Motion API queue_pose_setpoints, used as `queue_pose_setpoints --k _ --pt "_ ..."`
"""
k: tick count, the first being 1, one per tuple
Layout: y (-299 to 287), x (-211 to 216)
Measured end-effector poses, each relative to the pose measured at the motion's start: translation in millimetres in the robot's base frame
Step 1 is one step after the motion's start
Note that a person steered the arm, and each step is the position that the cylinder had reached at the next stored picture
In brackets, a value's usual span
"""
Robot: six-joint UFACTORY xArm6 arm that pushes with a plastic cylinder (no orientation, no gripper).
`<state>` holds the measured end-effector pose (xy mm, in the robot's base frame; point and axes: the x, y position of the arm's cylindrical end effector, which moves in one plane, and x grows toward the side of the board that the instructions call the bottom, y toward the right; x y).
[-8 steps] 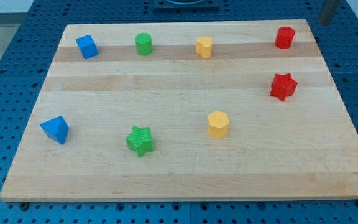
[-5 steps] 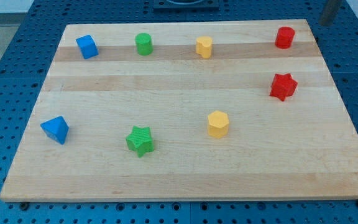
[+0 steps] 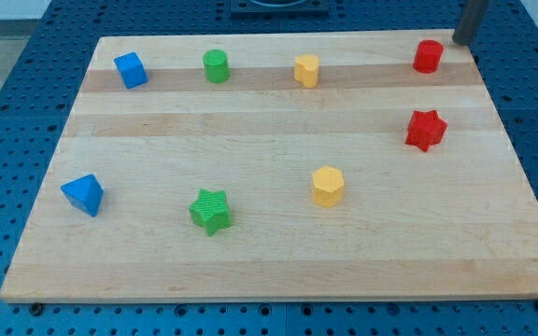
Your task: Point at green circle
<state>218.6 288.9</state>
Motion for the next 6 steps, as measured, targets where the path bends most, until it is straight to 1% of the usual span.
queue_pose_setpoints --k 2,6 --pt "-45.3 -0.7" --pt "-175.2 -0.7"
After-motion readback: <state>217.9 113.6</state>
